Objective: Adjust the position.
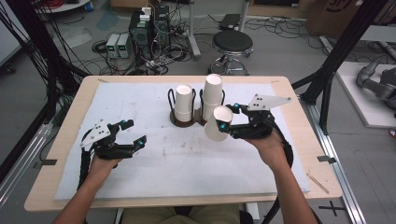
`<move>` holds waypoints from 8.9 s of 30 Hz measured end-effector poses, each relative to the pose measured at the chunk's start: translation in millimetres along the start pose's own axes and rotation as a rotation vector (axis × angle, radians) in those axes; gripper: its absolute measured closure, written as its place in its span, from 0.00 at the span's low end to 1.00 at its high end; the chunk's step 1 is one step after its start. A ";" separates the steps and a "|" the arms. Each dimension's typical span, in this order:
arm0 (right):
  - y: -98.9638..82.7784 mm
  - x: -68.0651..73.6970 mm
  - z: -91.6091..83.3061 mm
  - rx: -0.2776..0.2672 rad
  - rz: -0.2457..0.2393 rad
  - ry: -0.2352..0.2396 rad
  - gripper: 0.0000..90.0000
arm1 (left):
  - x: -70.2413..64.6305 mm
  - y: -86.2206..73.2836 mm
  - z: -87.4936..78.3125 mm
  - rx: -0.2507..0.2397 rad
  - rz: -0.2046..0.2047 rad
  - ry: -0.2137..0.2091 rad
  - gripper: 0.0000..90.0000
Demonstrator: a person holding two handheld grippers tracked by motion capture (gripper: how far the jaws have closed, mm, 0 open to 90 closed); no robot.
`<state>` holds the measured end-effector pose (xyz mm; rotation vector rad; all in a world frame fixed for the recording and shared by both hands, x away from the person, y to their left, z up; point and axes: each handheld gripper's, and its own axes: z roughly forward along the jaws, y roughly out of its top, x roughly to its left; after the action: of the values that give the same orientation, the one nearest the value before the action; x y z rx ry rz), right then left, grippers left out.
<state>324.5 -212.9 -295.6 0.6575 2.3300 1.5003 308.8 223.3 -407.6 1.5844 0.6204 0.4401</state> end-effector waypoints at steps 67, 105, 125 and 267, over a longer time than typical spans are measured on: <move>-11.4 46.7 42.4 -0.030 -0.054 0.251 0.41 | -79.5 13.4 101.0 0.127 0.130 -0.435 0.25; -17.3 36.9 41.9 0.067 -0.166 0.231 0.20 | -81.0 70.1 105.9 0.656 0.420 -0.408 0.32; -15.8 43.2 68.1 0.244 -0.252 0.318 0.24 | -90.7 64.3 114.1 0.721 0.463 -0.450 0.32; -10.7 45.5 66.9 0.248 -0.336 0.213 0.22 | -73.2 102.0 98.3 0.613 0.420 -0.403 0.33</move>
<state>315.1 -141.0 -333.0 0.1478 2.6505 1.1926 325.7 97.1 -311.7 2.3290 0.0999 0.2269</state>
